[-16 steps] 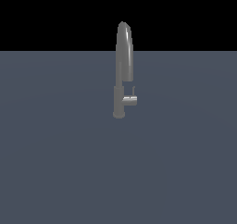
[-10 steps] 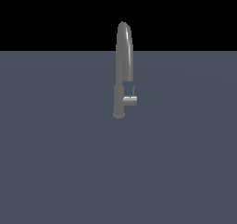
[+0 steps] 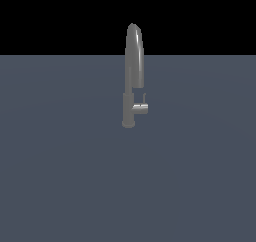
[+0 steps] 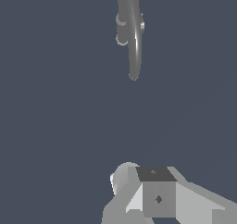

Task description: Turn on the faucet by rotating a designated handle.

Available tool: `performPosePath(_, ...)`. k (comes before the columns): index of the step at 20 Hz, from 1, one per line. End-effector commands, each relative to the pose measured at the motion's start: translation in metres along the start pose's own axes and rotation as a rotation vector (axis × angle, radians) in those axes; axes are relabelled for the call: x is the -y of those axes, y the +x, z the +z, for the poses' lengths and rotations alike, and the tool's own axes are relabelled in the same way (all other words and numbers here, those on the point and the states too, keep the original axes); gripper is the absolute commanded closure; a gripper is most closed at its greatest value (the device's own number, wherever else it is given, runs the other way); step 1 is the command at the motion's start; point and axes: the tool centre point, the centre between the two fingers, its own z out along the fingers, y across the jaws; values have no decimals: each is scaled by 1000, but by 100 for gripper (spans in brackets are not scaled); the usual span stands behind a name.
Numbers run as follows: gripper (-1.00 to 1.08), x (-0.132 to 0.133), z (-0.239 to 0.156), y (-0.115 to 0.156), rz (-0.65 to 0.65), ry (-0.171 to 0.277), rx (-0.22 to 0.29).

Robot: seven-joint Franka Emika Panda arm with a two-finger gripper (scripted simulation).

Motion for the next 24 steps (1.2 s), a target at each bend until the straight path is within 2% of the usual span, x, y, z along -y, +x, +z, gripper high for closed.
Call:
performPosePath(1, 108, 1, 1, 10, 20, 20, 22)
performPosePath(24, 108, 1, 32, 143, 288, 287, 319)
